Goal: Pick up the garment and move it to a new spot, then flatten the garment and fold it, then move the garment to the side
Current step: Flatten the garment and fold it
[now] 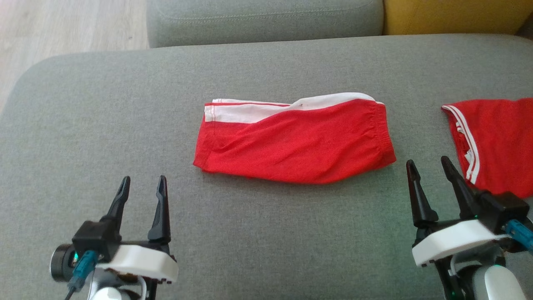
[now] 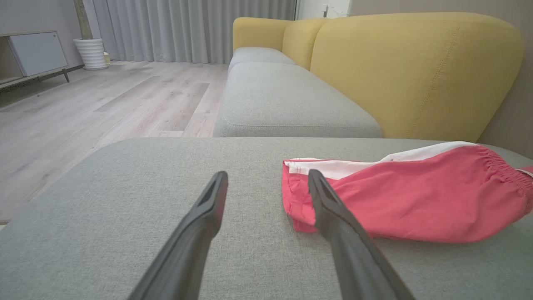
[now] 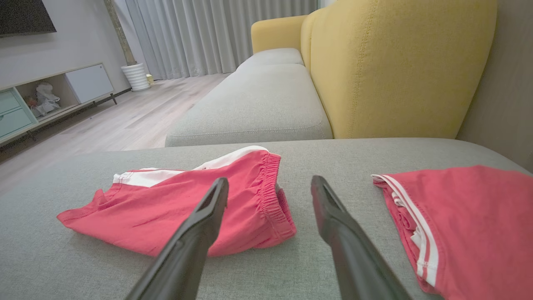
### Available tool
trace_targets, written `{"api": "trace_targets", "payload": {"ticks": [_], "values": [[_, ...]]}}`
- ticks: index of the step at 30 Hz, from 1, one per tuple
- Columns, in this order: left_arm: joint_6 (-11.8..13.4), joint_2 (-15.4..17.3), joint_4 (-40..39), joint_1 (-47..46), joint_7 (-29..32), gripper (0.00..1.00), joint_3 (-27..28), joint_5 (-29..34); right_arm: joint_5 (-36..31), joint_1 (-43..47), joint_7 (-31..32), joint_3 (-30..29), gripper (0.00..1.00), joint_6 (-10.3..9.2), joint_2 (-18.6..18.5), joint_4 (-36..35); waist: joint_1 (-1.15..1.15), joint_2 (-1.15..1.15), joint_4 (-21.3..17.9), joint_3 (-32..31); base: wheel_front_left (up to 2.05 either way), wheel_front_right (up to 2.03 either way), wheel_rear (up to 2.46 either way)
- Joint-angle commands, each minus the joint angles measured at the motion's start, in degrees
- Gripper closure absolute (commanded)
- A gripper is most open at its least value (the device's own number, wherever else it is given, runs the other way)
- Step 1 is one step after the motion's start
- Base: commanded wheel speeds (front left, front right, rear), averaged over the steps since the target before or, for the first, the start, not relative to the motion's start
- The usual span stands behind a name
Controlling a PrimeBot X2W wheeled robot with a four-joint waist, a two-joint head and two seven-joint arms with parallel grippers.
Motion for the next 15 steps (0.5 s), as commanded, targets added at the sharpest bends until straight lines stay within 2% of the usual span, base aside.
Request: {"api": "trace_targets", "payload": {"ticks": [1,10,15], "values": [[0.6,0.9,-2.2,-2.2,-0.2,0.0,1.9,0.0,-0.1,-1.5,0.0,1.1,0.0,0.37,-0.3,-2.1,0.0,0.0,0.0,0.1,0.0,0.0,0.0],[0.1,0.6,-2.0,-4.0,-0.8,0.0,1.0,0.0,0.0,-2.5,-0.1,0.3,0.0,0.37,-0.2,-0.5,0.0,0.0,1.4,1.5,0.0,0.0,0.0],[-0.2,0.2,-1.6,-5.7,-1.3,0.0,0.6,-0.1,0.6,-5.9,-0.3,0.0,0.0,0.37,-0.5,3.5,0.0,0.0,2.6,3.4,0.0,0.0,0.0]]}}
